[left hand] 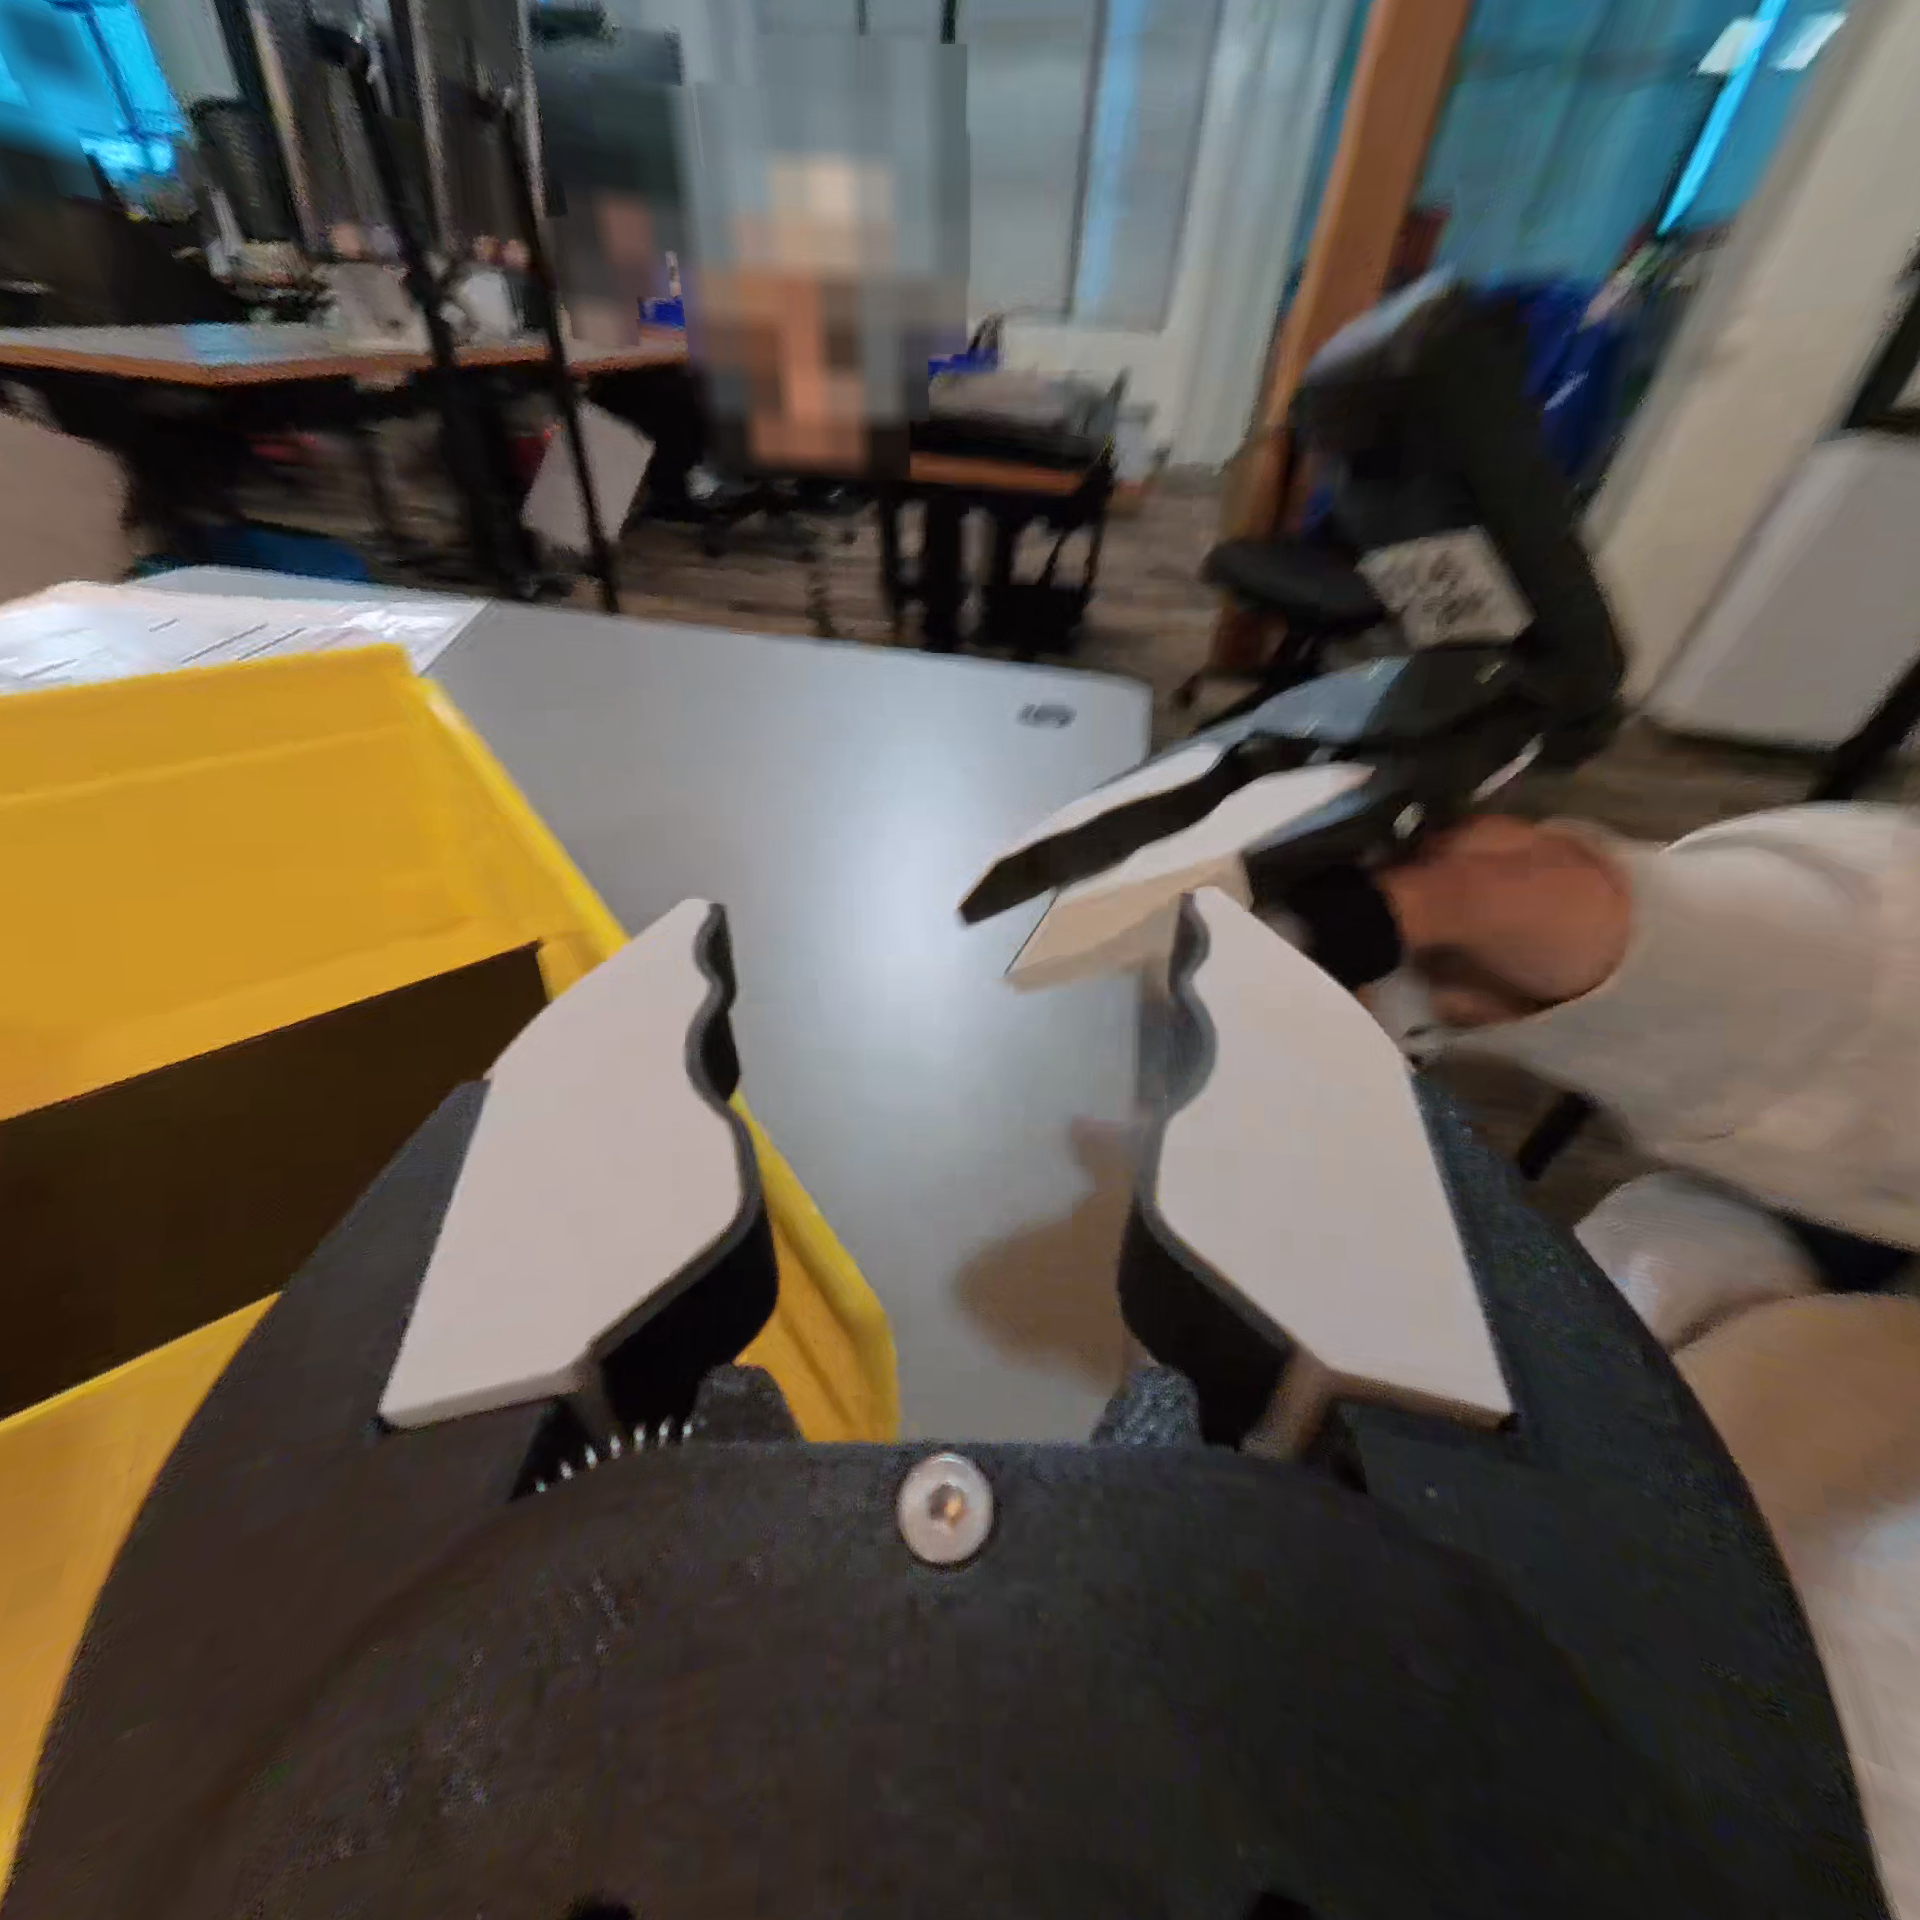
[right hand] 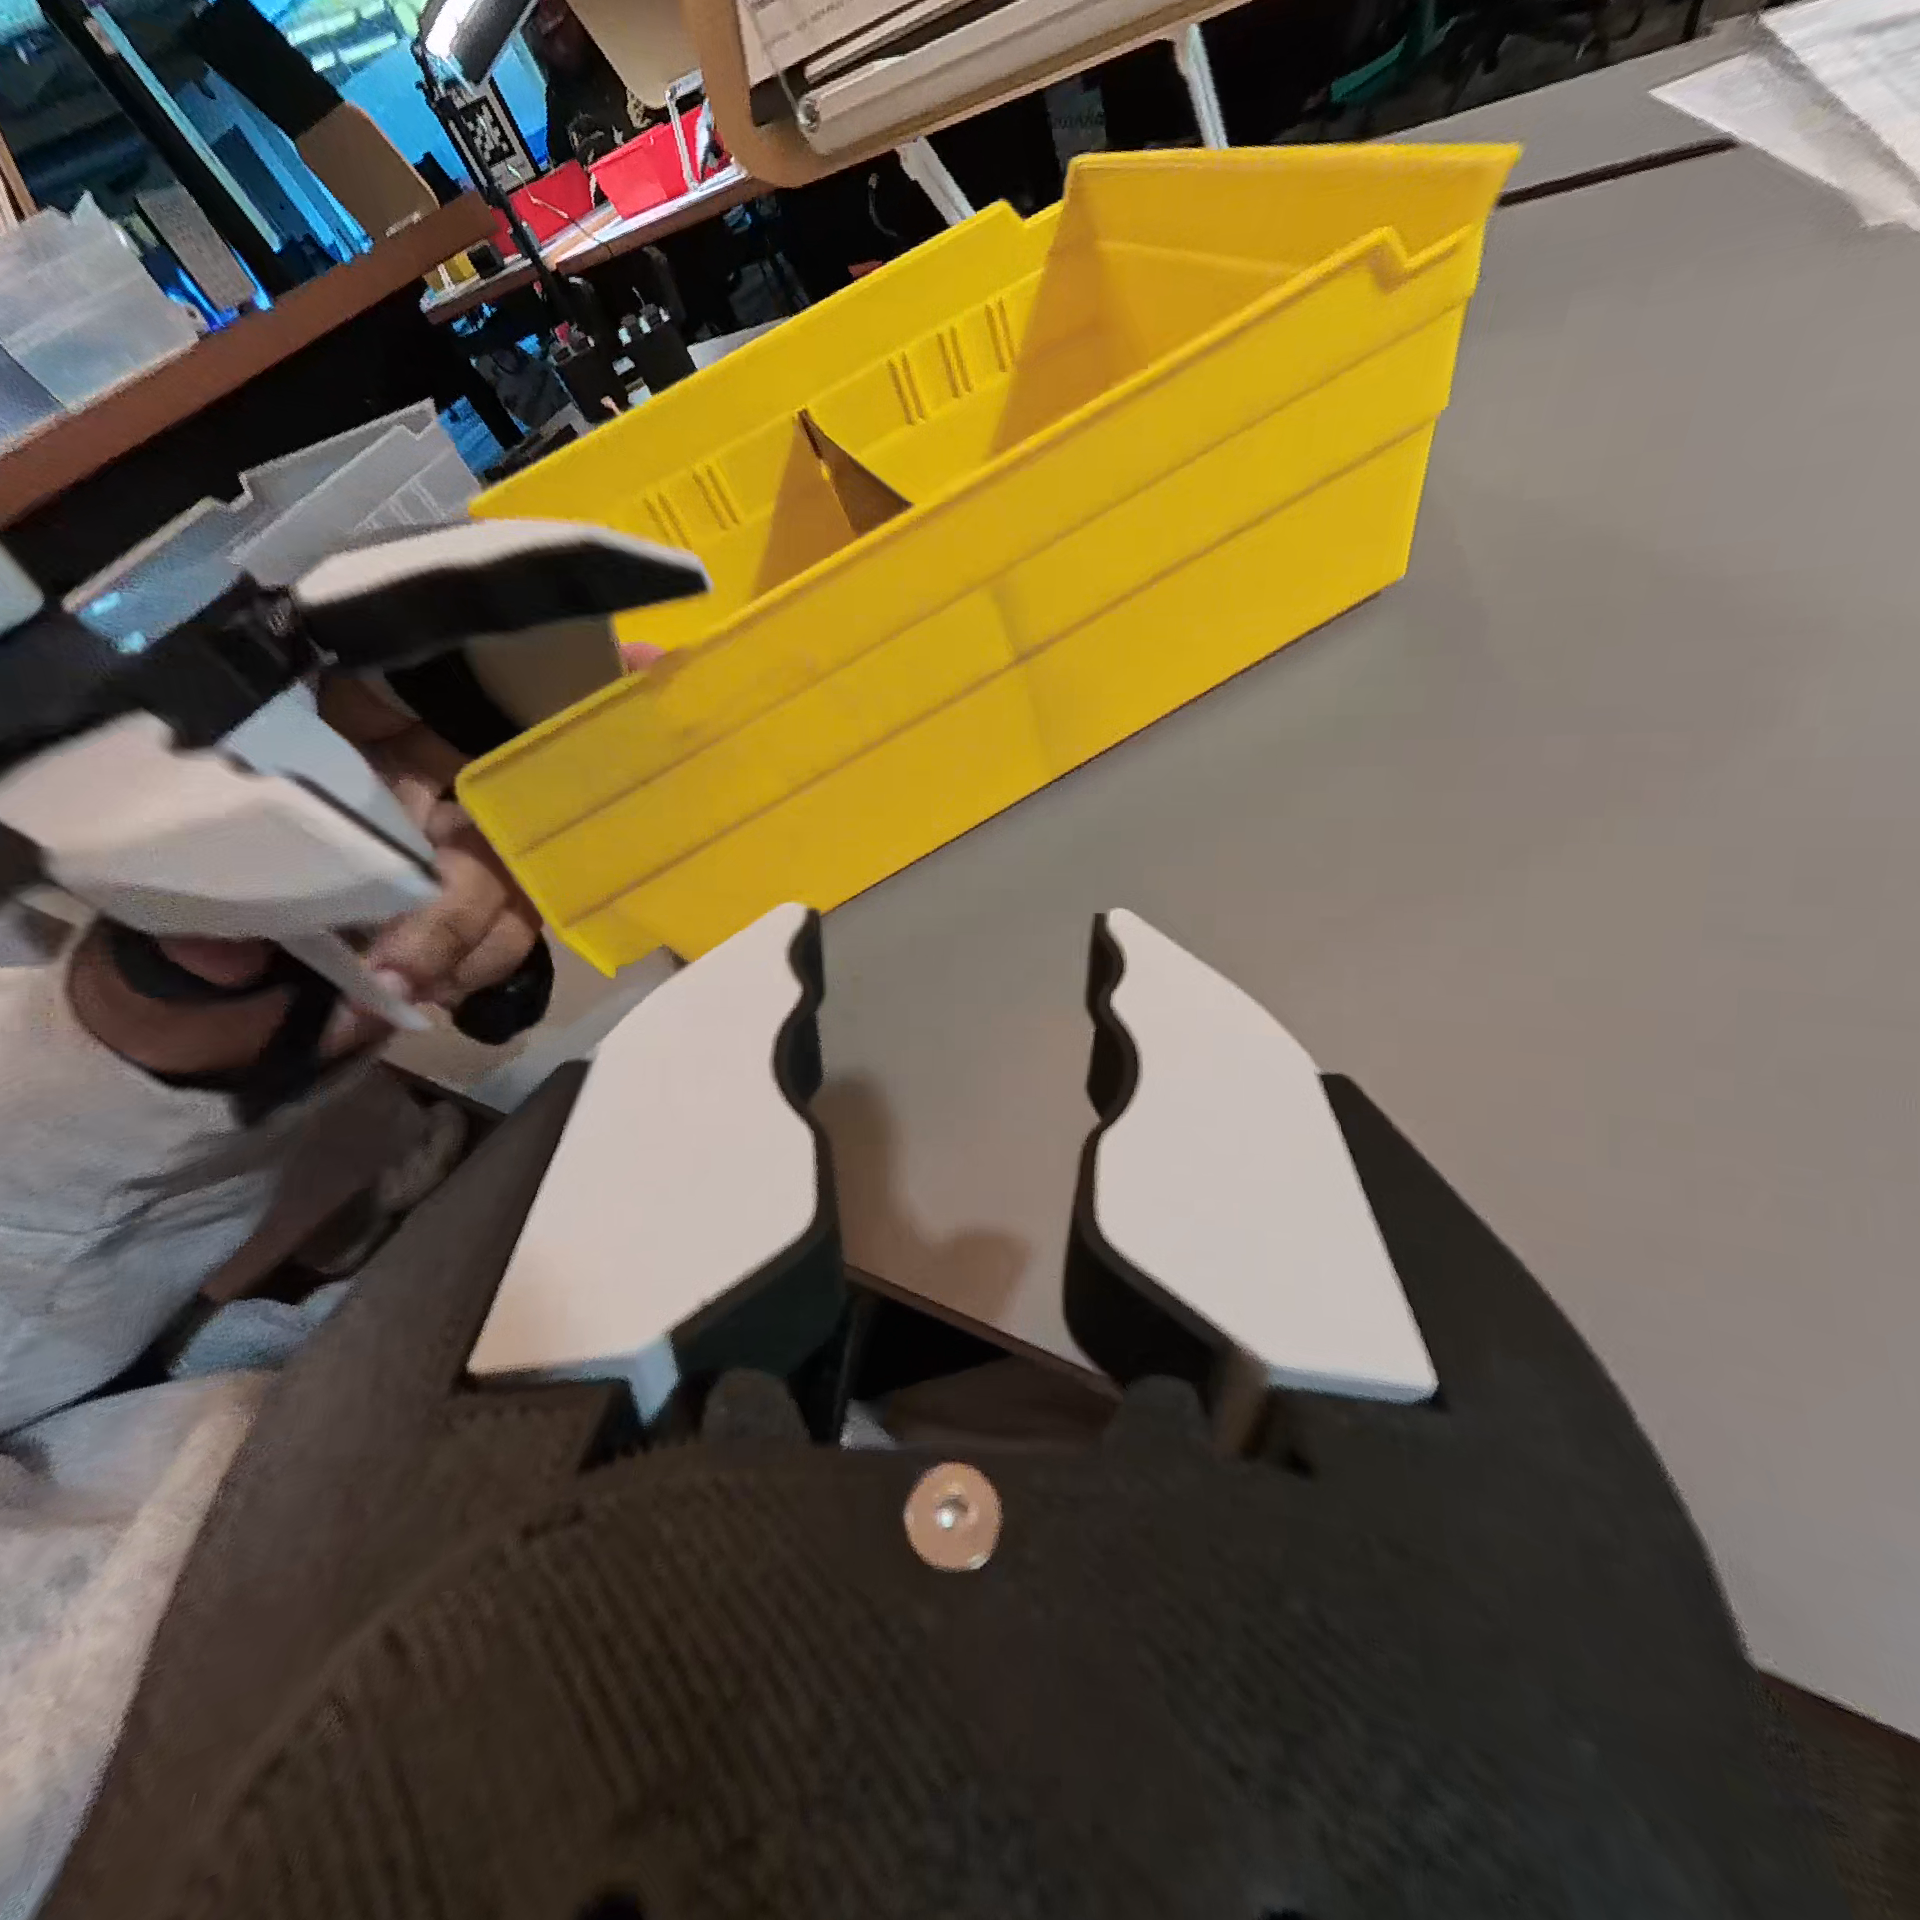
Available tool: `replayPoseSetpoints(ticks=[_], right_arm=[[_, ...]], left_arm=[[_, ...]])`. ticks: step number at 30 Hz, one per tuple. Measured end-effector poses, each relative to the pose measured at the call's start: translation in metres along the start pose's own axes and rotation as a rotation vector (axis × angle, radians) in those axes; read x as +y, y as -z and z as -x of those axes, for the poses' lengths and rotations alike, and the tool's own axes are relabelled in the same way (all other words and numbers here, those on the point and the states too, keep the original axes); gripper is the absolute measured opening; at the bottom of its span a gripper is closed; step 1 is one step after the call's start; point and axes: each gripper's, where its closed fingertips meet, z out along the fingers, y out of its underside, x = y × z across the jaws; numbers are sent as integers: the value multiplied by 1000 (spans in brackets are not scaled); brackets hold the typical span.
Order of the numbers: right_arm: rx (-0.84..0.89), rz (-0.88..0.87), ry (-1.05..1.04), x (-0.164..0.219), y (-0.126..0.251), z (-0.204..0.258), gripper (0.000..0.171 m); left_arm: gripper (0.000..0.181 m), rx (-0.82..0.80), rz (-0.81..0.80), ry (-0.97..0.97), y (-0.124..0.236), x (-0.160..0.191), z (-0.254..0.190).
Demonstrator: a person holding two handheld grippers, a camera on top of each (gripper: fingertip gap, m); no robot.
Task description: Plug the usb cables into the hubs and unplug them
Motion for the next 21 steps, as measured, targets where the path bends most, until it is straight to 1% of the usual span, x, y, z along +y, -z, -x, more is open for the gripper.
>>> replayPoseSetpoints(ticks=[1, 2, 3, 4, 5, 7, 9, 11, 12, 13, 14, 17, 18, 19, 21], right_arm=[[11, 2, 68, -1, -1, 3, 56], [34, 10, 180, -1, -2, 7, 64], [62, 17, 303, -1, -3, 12, 70], [84, 19, 410, -1, -6, 19, 73], [94, 18, 489, 0, -10, 27, 75], [66, 7, 557, 4, -20, 49, 80], [14, -13, 554, 8, -30, 71, 87], [-17, -43, 563, 8, -37, 89, 91], [-30, -55, 571, 8, -40, 97, 93], [-42, -59, 573, 9, -43, 102, 95], [-52, -52, 565, 11, -46, 106, 97], [-71, 0, 502, 19, -55, 106, 103], [-59, 7, 486, 18, -58, 101, 103], [-39, 10, 470, 15, -59, 94, 101], [-10, 23, 429, 9, -59, 77, 90]], left_arm=[[87, 31, -63, 39, 5, -10, -2], [87, 39, -134, 69, 13, -23, -1], [87, 9, -212, 85, 24, -36, 6], [87, -51, -293, 90, 40, -50, 18], [85, -131, -370, 90, 58, -62, 32], [84, -339, -473, 96, 100, -74, 69], [83, -589, -473, 125, 143, -65, 112], [91, -777, -381, 145, 174, -39, 147], [95, -835, -317, 170, 184, -23, 162], [104, -848, -257, 228, 187, -8, 171], [109, -808, -214, 303, 183, 4, 174], [108, -598, -98, 481, 152, 35, 159], [114, -566, -54, 506, 143, 44, 153], [109, -560, -32, 475, 140, 45, 149], [85, -496, 5, 422, 135, 42, 135]])
